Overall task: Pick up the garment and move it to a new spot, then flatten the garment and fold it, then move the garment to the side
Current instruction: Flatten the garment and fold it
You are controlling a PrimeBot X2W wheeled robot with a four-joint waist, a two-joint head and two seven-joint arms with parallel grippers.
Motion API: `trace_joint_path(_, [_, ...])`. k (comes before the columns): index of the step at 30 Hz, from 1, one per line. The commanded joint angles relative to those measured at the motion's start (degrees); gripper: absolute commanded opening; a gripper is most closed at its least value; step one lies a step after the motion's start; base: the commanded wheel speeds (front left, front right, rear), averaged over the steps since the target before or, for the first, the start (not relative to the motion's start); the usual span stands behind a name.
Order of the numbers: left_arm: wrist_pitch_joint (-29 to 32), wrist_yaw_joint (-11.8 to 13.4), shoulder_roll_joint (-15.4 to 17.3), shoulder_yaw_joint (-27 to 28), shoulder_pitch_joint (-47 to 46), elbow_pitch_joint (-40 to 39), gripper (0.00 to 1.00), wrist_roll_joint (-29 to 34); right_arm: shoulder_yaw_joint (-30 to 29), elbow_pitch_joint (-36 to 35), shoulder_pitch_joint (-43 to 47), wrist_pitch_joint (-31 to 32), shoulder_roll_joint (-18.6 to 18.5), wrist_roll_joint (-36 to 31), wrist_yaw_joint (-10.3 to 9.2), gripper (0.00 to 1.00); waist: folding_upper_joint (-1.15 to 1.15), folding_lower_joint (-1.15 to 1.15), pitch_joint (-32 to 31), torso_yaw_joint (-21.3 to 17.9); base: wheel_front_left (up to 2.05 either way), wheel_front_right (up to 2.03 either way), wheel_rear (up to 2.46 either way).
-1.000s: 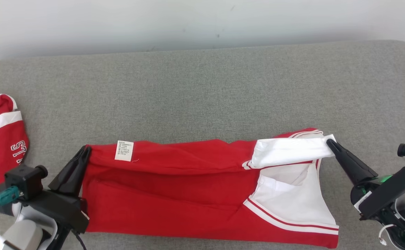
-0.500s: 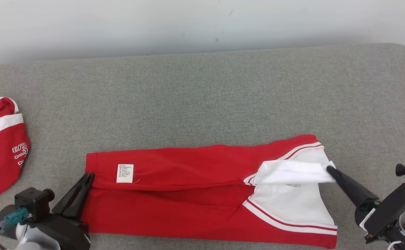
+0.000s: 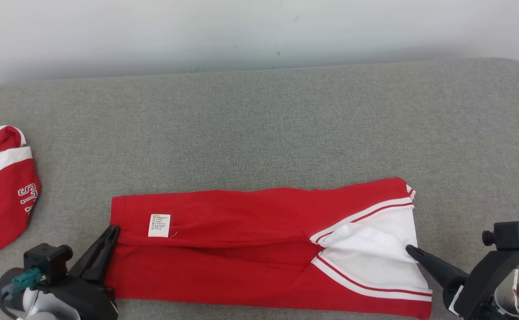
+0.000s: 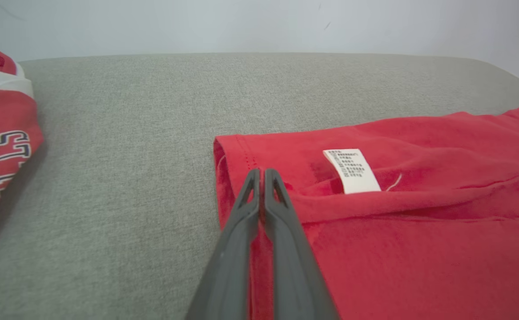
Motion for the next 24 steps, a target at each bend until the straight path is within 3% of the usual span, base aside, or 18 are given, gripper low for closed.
trace_joint_path(1, [-0.33,0.13,-0.06,0.48,0.02,0.48,0.00,0.37,0.24,0.95,-0.67,0.24,0.17,-0.81,-0.11,0.00,-0.01,0.00,-0.24,0.08,0.00,0.00,0.00])
trace_joint_path(2, [-0.33,0.13,-0.06,0.48,0.02,0.48,0.00,0.37,0.24,0.95,-0.67,0.24,0.17,-0.81,-0.11,0.00,-0.01,0.00,-0.24,0.08,0.00,0.00,0.00])
trace_joint_path(3, [-0.33,0.13,-0.35,0.83,0.15,0.49,0.11,0.18,0.23,1.25,-0.90,-0.25,0.26,-1.18,-0.11,0.36,-0.01,0.00,-0.38,0.10,0.00,0.00,0.00])
trace_joint_path(4, [-0.33,0.13,-0.57,1.20,0.36,0.40,0.67,0.05,0.08,1.35,-1.02,-0.68,0.63,-1.09,-0.11,1.00,-0.01,0.00,-0.53,0.10,0.00,0.00,0.00])
trace_joint_path(5, [-0.33,0.13,-0.61,1.50,0.63,0.31,1.00,0.23,-0.04,1.35,-0.98,-0.83,0.85,-0.91,-0.11,1.00,-0.01,0.00,-0.74,0.11,0.00,0.00,0.00])
trace_joint_path(15, [-0.32,2.16,-3.32,9.74,6.69,-7.26,1.00,3.47,-4.11,-3.08,2.04,-6.00,-1.67,-0.09,-0.11,1.00,-0.01,0.00,-4.18,0.66,0.00,0.00,0.00])
trace_joint_path(24, [-0.32,5.19,-6.34,16.95,13.59,-15.01,1.00,6.77,-3.22,3.84,2.95,-9.63,-1.50,-5.50,-0.11,1.00,-0.01,0.00,-7.00,1.46,0.00,0.00,0.00])
